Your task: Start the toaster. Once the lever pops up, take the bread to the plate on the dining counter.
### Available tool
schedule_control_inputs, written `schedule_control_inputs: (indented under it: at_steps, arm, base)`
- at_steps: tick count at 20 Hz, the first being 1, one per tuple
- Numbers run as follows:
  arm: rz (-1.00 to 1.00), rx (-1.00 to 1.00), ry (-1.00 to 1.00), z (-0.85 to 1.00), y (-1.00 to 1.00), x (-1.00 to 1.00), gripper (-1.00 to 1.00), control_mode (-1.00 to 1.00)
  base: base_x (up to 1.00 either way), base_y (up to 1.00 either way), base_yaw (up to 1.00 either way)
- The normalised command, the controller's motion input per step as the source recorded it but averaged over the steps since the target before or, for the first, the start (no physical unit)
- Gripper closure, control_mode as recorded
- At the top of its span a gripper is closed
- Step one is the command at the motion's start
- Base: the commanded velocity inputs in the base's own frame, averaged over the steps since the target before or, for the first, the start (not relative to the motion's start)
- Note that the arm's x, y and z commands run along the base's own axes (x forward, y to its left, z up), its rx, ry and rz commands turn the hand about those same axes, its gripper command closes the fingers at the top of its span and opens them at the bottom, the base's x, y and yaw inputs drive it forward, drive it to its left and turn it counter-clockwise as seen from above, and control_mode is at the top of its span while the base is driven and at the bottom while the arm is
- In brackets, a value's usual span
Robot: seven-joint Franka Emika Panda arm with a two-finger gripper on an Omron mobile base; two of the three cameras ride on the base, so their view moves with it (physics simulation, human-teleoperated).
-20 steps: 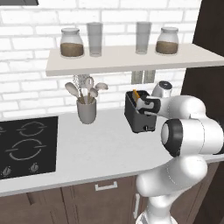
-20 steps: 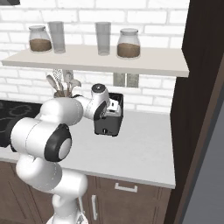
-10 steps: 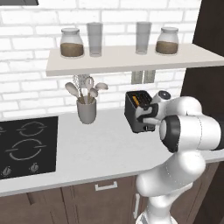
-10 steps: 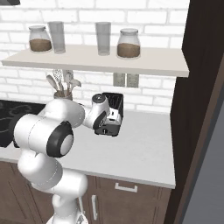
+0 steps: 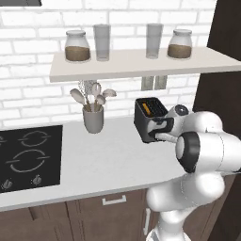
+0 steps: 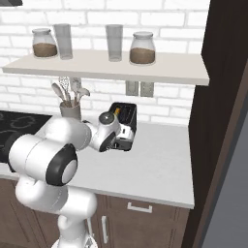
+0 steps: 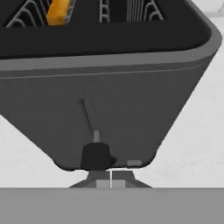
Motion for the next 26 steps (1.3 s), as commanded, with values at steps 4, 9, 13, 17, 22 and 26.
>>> schedule_control_inputs:
  at_steps: [4,9,13,17,22,26]
  arm:
    - [-0.11,0.04,-0.19,0.44,0.00,-0.96,1.00,-1.00]
    - [-0.11,0.01,-0.14,0.76,0.00,-0.60,1.00,-1.00]
    - [-0.05,0.00,-0.17,1.00,0.00,-0.30,1.00,-1.00]
    - [-0.02,0.01,-0.07,1.00,0.00,-0.31,-1.00,-1.00]
    - [0.00,0.03,0.00,0.90,0.01,-0.40,-1.00,-1.00]
    - [0.01,0.05,0.00,0.51,0.04,-0.37,-1.00,-1.00]
  base:
    - [0.00,0.00,0.00]
    - [0.00,0.00,0.00]
    - [0.00,0.00,0.00]
    - [0.00,0.00,0.00]
    - [0.00,0.00,0.00]
    - [0.00,0.00,0.00]
